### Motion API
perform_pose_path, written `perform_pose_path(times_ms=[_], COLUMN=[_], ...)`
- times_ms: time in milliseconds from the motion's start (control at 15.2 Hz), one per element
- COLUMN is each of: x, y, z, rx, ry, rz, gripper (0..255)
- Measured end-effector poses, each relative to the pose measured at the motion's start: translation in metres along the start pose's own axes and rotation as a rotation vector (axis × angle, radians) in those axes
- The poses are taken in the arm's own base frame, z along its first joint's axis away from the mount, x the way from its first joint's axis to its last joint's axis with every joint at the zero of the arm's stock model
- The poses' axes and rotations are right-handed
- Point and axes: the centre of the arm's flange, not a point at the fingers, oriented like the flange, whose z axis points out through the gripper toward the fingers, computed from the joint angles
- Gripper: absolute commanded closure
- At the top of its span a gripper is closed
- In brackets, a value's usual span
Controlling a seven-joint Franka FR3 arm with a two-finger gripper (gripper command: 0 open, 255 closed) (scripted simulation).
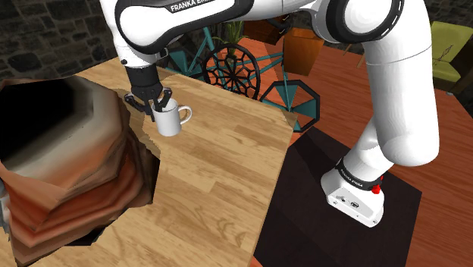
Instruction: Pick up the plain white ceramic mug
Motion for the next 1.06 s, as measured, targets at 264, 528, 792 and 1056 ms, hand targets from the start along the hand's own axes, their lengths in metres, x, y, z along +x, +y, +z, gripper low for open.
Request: perform_pose_path(times_ms=[264, 528, 792, 1056], x=[-0.003, -0.005, -0.009, -0.012], y=[0.0, 0.001, 0.001, 0.002], z=[-0.016, -0.037, -0.056, -0.076], rx=[0.0, 0.0, 0.0, 0.0], ry=[0.0, 0.0, 0.0, 0.0], rz=[0.0, 0.0, 0.0, 0.0], gripper=[255, 255, 255, 255])
